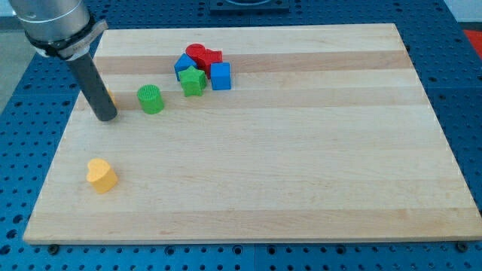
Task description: Slide yellow hexagon up and right a bit
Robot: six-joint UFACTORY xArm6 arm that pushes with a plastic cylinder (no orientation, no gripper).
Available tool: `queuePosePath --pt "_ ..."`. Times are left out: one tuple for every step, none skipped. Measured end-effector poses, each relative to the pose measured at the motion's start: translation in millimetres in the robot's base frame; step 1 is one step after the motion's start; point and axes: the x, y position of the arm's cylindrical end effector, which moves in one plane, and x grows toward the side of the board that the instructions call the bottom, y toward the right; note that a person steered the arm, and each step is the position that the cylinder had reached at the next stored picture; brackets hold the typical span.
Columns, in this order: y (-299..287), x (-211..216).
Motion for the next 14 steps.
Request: queuePosePath --pt "0.0 -21.4" --pt "0.0 -12.6" --pt "-15.1 5.9" --pt "-49.9 -10.1" --pt "-66.3 -38.3" --pt "-61.1 -59.8" --pt "-43.2 -62.2" --pt "-60.6 -61.9" --pt "-65.8 -50.6" --pt "-66.1 -18.8" --pt "-59.4 -6.4" --pt "-46.2 -10.4" --pt "-24.3 -18.8" --pt "-0.9 -27.5"
